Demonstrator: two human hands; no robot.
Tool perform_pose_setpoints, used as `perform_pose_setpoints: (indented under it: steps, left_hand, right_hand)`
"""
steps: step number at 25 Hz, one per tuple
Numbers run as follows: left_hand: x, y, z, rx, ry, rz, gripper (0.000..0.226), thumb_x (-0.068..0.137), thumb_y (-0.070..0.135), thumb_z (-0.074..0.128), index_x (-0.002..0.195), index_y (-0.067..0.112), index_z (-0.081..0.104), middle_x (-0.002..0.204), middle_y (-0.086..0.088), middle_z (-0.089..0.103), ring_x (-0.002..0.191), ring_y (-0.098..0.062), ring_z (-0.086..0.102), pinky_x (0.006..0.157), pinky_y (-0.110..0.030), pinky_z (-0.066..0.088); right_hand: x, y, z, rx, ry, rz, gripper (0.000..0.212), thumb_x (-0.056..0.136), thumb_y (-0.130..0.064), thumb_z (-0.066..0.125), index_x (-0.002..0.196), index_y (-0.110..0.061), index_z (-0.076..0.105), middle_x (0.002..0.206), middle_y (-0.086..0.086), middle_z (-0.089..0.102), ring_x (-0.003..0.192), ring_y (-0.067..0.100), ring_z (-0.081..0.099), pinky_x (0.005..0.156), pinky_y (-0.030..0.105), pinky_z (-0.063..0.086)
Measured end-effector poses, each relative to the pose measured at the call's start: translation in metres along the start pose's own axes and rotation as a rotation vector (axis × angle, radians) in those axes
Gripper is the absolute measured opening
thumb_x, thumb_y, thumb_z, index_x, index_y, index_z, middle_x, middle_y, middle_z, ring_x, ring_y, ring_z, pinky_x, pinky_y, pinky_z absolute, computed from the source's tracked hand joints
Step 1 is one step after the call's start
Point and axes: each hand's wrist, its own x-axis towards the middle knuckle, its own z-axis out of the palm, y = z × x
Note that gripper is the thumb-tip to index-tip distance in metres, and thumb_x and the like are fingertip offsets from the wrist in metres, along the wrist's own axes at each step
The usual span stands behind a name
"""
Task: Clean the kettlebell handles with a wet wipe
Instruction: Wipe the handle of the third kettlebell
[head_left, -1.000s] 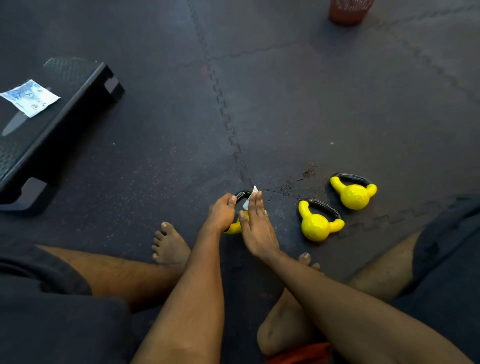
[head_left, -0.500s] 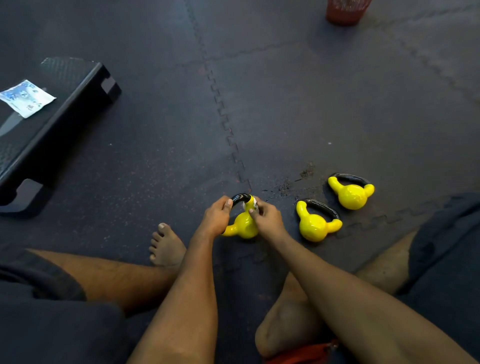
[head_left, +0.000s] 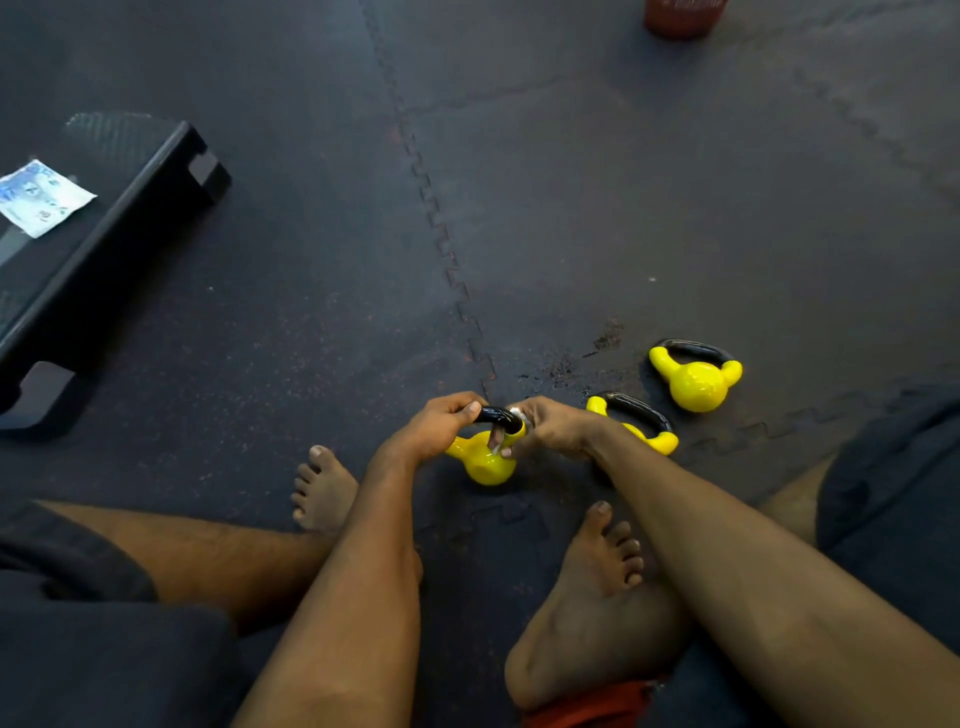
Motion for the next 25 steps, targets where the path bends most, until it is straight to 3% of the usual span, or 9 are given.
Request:
perform_pose_setpoints:
  steps: [3,6,9,13,16,22,25]
  left_hand:
    - [0.006,0.006,0.005,0.031,0.054,-0.013,0.024,0.101,0.020,0.045,0.092,0.020,0.067,0.100,-0.005,0.064,0.106,-0.023,0.056,0.096,-0.038,0.038]
    - [0.008,0.007,0.009,0.045,0.150,-0.039,0.027,0.102,0.021,0.043,0.094,0.008,0.065,0.093,-0.010,0.061,0.091,-0.024,0.054,0.082,-0.035,0.040]
    - [0.004,0.005,0.011,0.035,0.237,-0.092,0.029,0.103,0.026,0.040,0.087,0.014,0.061,0.079,-0.007,0.055,0.081,-0.023,0.049,0.074,-0.035,0.037]
    - [-0.004,0.012,0.019,0.129,0.339,-0.140,0.033,0.104,0.032,0.035,0.098,0.011,0.060,0.099,-0.015,0.064,0.096,-0.032,0.056,0.082,-0.040,0.042]
    - [-0.005,0.019,0.026,0.173,0.365,-0.159,0.035,0.104,0.034,0.033,0.103,0.013,0.060,0.104,-0.016,0.064,0.100,-0.035,0.056,0.074,-0.035,0.036]
    - [-0.004,0.021,0.026,0.164,0.351,-0.156,0.035,0.105,0.032,0.032,0.107,0.011,0.060,0.105,-0.016,0.063,0.098,-0.031,0.055,0.073,-0.030,0.032]
    - [-0.003,0.019,0.023,0.168,0.340,-0.159,0.035,0.105,0.030,0.032,0.105,0.009,0.060,0.104,-0.017,0.063,0.099,-0.032,0.055,0.073,-0.030,0.031]
  right_hand:
    - [-0.003,-0.001,0.003,-0.061,0.054,-0.004,0.019,0.078,0.001,0.075,0.095,0.000,0.069,0.094,0.008,0.071,0.093,0.014,0.066,0.090,0.029,0.051]
    - [-0.004,0.009,0.015,-0.012,0.302,-0.053,0.026,0.075,-0.008,0.081,0.098,-0.003,0.070,0.097,0.007,0.074,0.091,0.015,0.067,0.090,0.036,0.053]
    - [0.002,0.022,0.031,0.052,0.588,-0.007,0.034,0.069,-0.020,0.086,0.099,-0.011,0.074,0.095,0.003,0.077,0.093,0.019,0.072,0.089,0.045,0.056]
    - [0.012,0.012,0.052,-0.034,0.925,0.077,0.033,0.064,-0.030,0.088,0.086,-0.010,0.074,0.081,-0.002,0.074,0.075,0.011,0.067,0.069,0.031,0.053]
    - [0.011,-0.002,0.063,-0.020,1.133,0.138,0.032,0.069,-0.023,0.086,0.096,-0.010,0.075,0.087,0.002,0.073,0.078,0.013,0.064,0.067,0.021,0.041]
    - [0.015,0.007,0.096,-0.328,1.177,0.128,0.038,0.096,-0.024,0.056,0.133,-0.018,0.059,0.110,0.018,0.070,0.099,0.035,0.066,0.076,0.036,0.049]
    - [0.012,0.021,0.104,-0.518,1.121,-0.054,0.039,0.096,-0.011,0.052,0.135,-0.007,0.056,0.136,0.013,0.058,0.127,0.027,0.055,0.100,0.037,0.049]
